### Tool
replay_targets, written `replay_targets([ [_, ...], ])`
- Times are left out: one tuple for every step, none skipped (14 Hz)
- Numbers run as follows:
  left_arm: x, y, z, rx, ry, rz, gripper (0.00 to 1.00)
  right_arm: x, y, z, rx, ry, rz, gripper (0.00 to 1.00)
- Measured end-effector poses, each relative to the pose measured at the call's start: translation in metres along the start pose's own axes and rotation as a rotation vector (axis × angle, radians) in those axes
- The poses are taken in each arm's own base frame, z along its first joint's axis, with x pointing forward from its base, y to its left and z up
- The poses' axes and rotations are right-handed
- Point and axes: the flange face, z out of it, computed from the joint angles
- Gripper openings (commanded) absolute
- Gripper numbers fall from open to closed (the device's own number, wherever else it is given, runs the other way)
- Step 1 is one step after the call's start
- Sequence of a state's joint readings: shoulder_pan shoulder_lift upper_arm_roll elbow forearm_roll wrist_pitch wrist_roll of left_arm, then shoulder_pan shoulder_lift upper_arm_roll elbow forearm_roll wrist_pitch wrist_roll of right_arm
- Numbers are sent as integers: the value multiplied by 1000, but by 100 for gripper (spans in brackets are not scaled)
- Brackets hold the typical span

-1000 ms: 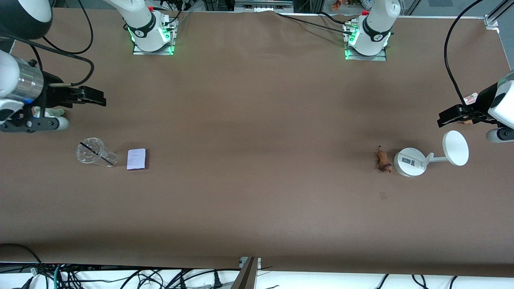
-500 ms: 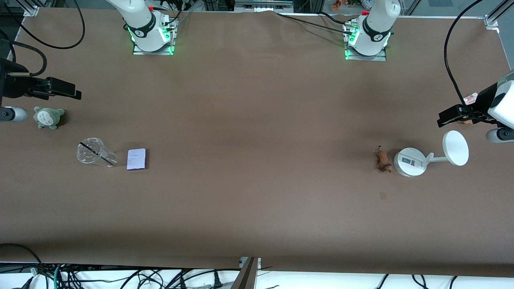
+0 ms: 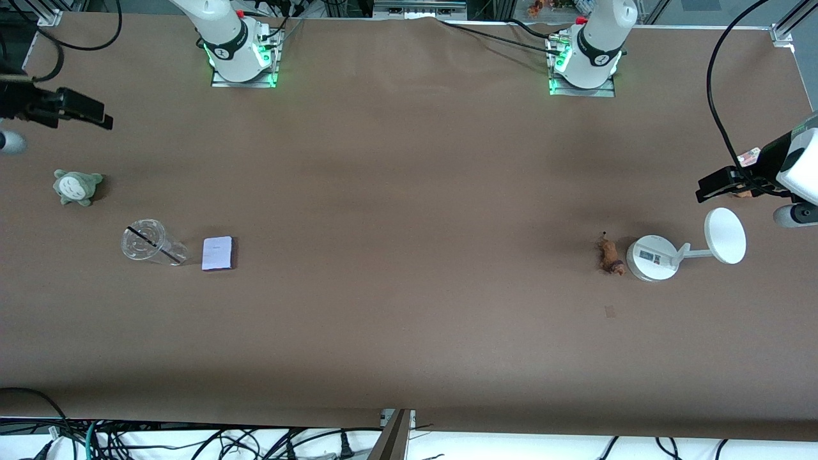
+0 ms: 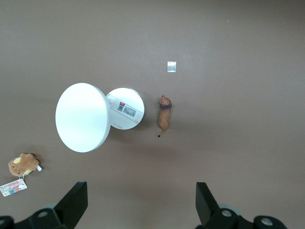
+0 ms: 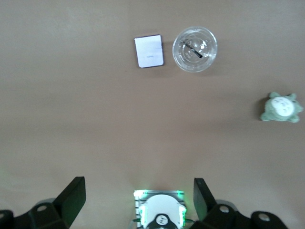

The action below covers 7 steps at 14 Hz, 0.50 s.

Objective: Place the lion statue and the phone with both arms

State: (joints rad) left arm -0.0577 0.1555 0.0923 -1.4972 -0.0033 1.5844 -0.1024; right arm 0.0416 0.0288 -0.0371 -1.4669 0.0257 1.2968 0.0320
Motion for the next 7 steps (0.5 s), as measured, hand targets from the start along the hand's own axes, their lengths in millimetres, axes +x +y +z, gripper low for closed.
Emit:
replay_targets([
  [0,0,0,0,0,0,100,-6,-6,-1,-12,6,-10,100],
  [0,0,0,0,0,0,100,-11,-9,-1,-15,11,-16,100],
  [0,0,0,0,0,0,100,-13,-10,0,-16,14,-17,100],
  [0,0,0,0,0,0,100,-13,-9,2,-16,13,-16,100],
  [0,0,0,0,0,0,100,-12,-9,4,-16,12,-16,100],
  [0,0,0,0,0,0,100,-11,-10,7,-16,10,-17,100],
  [0,0,0,0,0,0,100,-11,-11,8,-17,7,-19,100],
])
